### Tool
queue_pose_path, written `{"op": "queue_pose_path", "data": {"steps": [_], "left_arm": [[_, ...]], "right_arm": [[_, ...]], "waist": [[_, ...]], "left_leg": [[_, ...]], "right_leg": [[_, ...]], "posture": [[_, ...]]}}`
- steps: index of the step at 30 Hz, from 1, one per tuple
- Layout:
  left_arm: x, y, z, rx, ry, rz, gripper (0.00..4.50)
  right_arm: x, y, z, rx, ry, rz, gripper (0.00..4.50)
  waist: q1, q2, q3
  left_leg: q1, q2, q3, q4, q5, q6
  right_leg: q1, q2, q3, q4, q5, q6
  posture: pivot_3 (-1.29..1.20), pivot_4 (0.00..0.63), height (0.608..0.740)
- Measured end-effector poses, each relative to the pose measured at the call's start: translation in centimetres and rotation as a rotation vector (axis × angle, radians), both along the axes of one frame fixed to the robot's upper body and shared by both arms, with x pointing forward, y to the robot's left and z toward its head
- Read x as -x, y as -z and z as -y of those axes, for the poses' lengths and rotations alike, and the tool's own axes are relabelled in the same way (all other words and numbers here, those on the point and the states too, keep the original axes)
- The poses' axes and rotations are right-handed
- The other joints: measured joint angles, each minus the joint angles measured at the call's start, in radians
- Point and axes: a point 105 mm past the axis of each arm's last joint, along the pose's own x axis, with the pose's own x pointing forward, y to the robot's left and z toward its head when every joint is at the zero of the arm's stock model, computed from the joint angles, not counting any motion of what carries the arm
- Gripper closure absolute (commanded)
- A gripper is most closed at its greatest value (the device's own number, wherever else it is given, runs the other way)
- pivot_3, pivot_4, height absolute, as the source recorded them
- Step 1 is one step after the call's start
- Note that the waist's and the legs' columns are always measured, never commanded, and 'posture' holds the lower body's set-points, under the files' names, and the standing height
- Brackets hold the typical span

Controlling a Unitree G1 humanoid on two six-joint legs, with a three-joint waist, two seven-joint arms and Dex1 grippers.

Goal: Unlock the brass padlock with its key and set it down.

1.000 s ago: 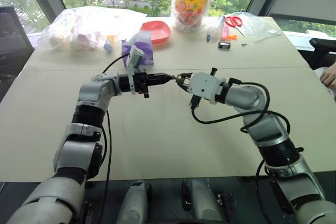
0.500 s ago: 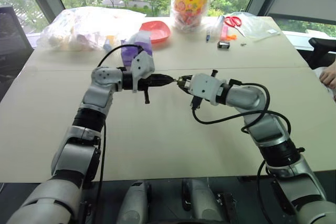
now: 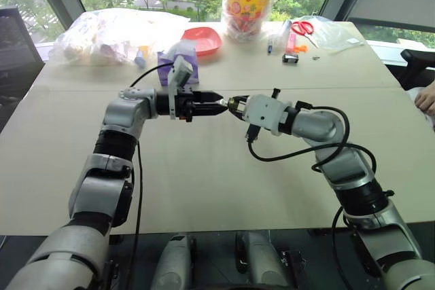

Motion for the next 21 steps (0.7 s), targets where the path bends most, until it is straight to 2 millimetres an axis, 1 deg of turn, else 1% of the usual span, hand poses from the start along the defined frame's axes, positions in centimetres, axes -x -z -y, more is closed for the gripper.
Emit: {"op": "queue_pose_path", "data": {"steps": [6, 10, 11, 12, 15, 16, 17, 21], "left_arm": [[0.2, 0.1, 1.0, 0.023, 0.022, -0.002, 1.92], [0.0, 0.9, 1.6, 0.025, 0.019, -0.021, 1.92], [-0.1, 0.9, 1.6, 0.025, 0.017, -0.018, 2.43], [-0.2, 0.9, 1.7, 0.022, 0.018, -0.015, 2.68], [-0.2, 0.7, 2.4, 0.028, 0.032, -0.018, 3.99], [-0.2, 0.7, 2.5, 0.033, 0.032, -0.023, 4.35], [-0.3, 0.7, 2.6, 0.036, 0.03, -0.026, 4.41], [-0.3, 0.7, 2.7, 0.037, 0.031, -0.028, 4.41]], "right_arm": [[0.0, 0.0, 0.0, 0.001, -0.003, 0.005, 3.8], [0.0, 0.0, 0.0, 0.003, -0.001, 0.002, 3.8], [0.0, 0.0, 0.0, 0.003, 0.0, 0.001, 3.8], [0.0, 0.0, 0.0, 0.003, 0.0, 0.001, 3.8], [0.0, 0.0, -0.1, 0.001, -0.002, 0.004, 3.8], [0.0, -0.1, 0.0, 0.001, 0.004, 0.009, 3.8], [-0.1, -0.1, 0.0, 0.003, 0.009, 0.012, 3.8], [-0.1, -0.1, 0.0, 0.007, 0.012, 0.013, 3.8]], "waist": [[0.001, 0.0, 0.0], [0.001, 0.0, 0.0], [0.001, 0.0, 0.0], [0.001, 0.0, 0.0], [0.001, 0.0, 0.0], [0.001, 0.0, 0.0], [0.001, 0.0, 0.0], [0.001, 0.0, 0.0]], "left_leg": [[0.0, 0.0, 0.0, 0.0, 0.0, 0.0], [0.0, 0.0, 0.0, 0.0, 0.0, 0.0], [0.0, 0.0, 0.0, 0.0, 0.0, 0.0], [0.0, 0.0, 0.0, 0.0, 0.0, 0.0], [0.0, 0.0, 0.0, 0.0, 0.0, 0.0], [0.0, 0.0, 0.0, 0.0, 0.0, 0.0], [0.0, 0.0, 0.0, 0.0, 0.0, 0.0], [0.0, 0.0, 0.0, 0.0, 0.0, 0.0]], "right_leg": [[0.0, 0.0, 0.0, 0.0, 0.0, 0.0], [0.0, 0.0, 0.0, 0.0, 0.0, 0.0], [0.0, 0.0, 0.0, 0.0, 0.0, 0.0], [0.0, 0.0, 0.0, 0.0, 0.0, 0.0], [0.0, 0.0, 0.0, 0.0, 0.0, 0.0], [0.0, 0.0, 0.0, 0.0, 0.0, 0.0], [0.0, 0.0, 0.0, 0.0, 0.0, 0.0], [0.0, 0.0, 0.0, 0.0, 0.0, 0.0]], "posture": [[0.0, 0.15, 0.74], [0.0, 0.15, 0.74], [0.0, 0.15, 0.74], [0.0, 0.15, 0.74], [0.0, 0.15, 0.74], [0.0, 0.15, 0.74], [0.0, 0.15, 0.74], [0.0, 0.15, 0.74]]}}
